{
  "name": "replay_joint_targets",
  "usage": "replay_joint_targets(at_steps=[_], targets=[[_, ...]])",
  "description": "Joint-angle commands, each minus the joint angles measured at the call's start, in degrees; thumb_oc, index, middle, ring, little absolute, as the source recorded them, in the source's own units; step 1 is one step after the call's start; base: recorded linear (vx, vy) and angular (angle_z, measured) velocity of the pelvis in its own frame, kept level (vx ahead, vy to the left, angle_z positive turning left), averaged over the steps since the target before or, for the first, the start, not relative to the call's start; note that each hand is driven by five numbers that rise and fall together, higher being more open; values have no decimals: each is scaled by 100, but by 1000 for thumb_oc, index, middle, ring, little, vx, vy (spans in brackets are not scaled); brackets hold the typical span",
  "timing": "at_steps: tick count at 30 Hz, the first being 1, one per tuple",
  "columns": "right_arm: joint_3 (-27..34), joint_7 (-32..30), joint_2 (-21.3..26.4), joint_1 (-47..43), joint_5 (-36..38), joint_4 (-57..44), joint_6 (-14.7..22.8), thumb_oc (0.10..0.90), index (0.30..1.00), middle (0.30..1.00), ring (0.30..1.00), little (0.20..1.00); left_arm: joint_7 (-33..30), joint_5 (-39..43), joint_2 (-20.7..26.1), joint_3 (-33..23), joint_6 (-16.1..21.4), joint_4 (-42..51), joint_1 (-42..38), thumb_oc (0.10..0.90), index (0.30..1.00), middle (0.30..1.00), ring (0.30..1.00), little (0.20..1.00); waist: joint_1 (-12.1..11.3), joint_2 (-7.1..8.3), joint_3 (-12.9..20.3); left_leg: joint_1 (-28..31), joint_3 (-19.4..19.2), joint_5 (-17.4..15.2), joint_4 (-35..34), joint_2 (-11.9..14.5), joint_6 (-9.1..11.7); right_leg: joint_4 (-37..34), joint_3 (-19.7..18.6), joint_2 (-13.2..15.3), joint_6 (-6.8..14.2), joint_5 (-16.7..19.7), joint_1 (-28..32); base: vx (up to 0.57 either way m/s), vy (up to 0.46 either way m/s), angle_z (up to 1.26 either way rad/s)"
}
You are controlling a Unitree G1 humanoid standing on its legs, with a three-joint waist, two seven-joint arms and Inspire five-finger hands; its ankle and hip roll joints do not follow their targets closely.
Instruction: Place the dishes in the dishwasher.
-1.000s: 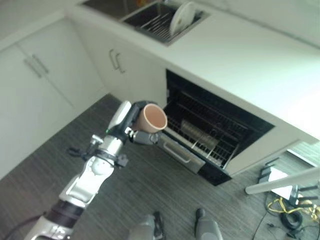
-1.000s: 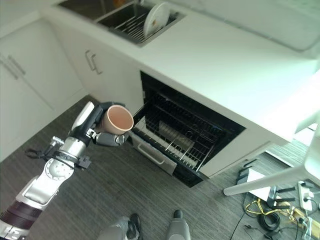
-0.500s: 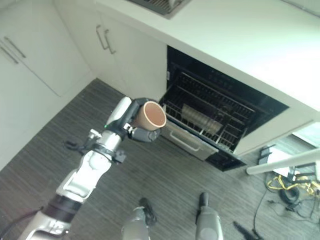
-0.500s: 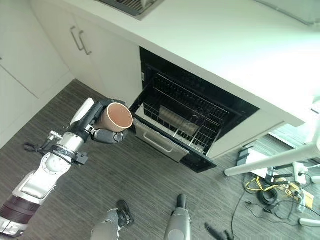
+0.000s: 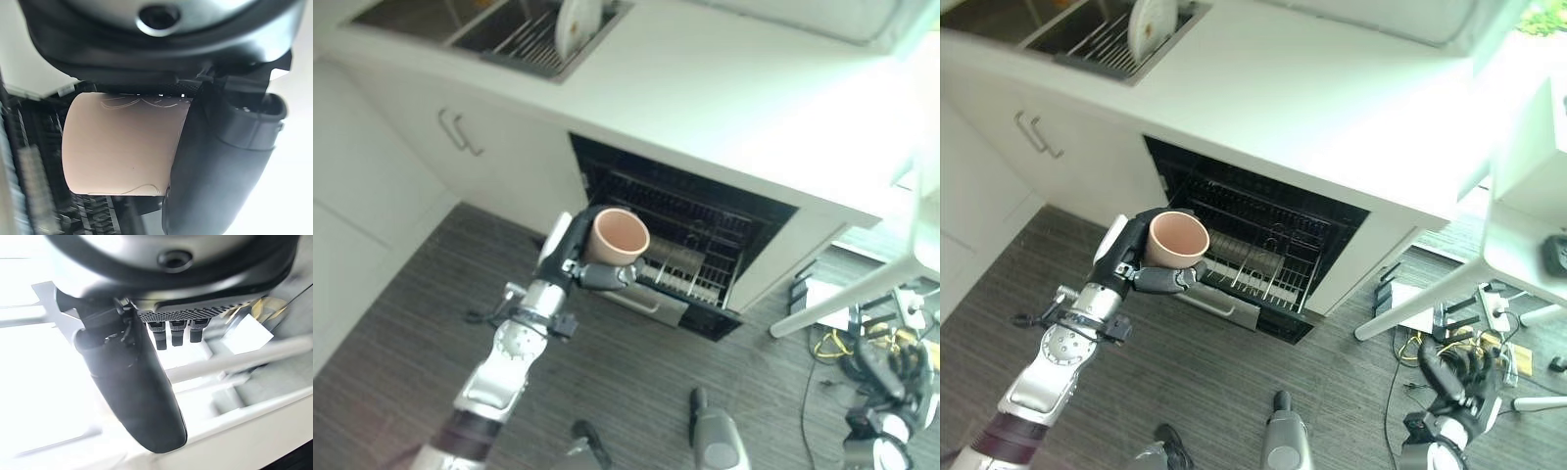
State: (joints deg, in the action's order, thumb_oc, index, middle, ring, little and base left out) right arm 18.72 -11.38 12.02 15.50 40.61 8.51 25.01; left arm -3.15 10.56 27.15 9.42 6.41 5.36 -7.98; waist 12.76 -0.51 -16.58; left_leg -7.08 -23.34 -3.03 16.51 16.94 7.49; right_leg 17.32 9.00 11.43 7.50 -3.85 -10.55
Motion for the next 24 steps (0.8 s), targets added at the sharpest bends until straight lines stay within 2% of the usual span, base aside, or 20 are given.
replay_joint_targets(at_steps=[1,3,10,11,13,16,19,24], targets=[[162,391,410,106,-543,-306,631,800,900,900,900,900,-349,668,50,-176,759,498,-447,400,300,300,300,300,103,147,469,32,481,-106,68,201,139,-13,-16,121,470,-60,45,1,-27,-34],[22,1002,500,180,-690,-1086,583,800,900,900,900,900,-674,1080,-266,-137,727,277,-527,400,300,300,300,300,242,125,516,108,321,-57,68,264,149,-13,-78,73,426,-60,58,-5,-16,-21],[-397,1661,798,187,-961,-2126,295,800,900,900,900,900,-1045,1830,-703,-33,577,132,-570,400,300,300,300,300,354,98,561,221,153,-55,68,322,182,-13,-176,24,404,-123,126,-5,7,-9],[-531,1740,839,138,-898,-2349,77,800,900,900,900,900,-1121,1892,-767,-8,528,169,-530,400,300,300,300,300,331,99,575,224,146,-47,68,320,185,-13,-173,19,396,-125,138,0,0,0],[-692,1803,866,78,-795,-2503,-70,800,900,900,900,900,-1211,2013,-815,33,493,207,-490,400,300,300,300,300,297,95,579,220,149,-39,68,316,185,-13,-163,23,391,-129,147,0,0,0],[-908,1918,878,-13,-651,-2639,-191,800,900,900,900,900,-1240,2311,-881,99,491,227,-421,400,300,300,300,300,233,92,596,213,163,-25,68,306,188,-13,-127,43,387,-131,170,-7,13,0],[-1319,2069,861,-248,-513,-2838,-377,800,900,900,900,900,-1119,3041,-1046,287,508,195,-394,400,300,300,300,300,128,95,636,201,202,-15,68,280,187,-13,-56,79,389,-119,201,-25,36,2],[-1729,2157,892,-548,-679,-2943,-537,800,900,900,900,900,-1065,3689,-1201,506,416,175,-361,400,300,300,300,300,-12,89,673,191,276,3,68,266,196,-13,24,114,377,-119,262,-6,13,4]])
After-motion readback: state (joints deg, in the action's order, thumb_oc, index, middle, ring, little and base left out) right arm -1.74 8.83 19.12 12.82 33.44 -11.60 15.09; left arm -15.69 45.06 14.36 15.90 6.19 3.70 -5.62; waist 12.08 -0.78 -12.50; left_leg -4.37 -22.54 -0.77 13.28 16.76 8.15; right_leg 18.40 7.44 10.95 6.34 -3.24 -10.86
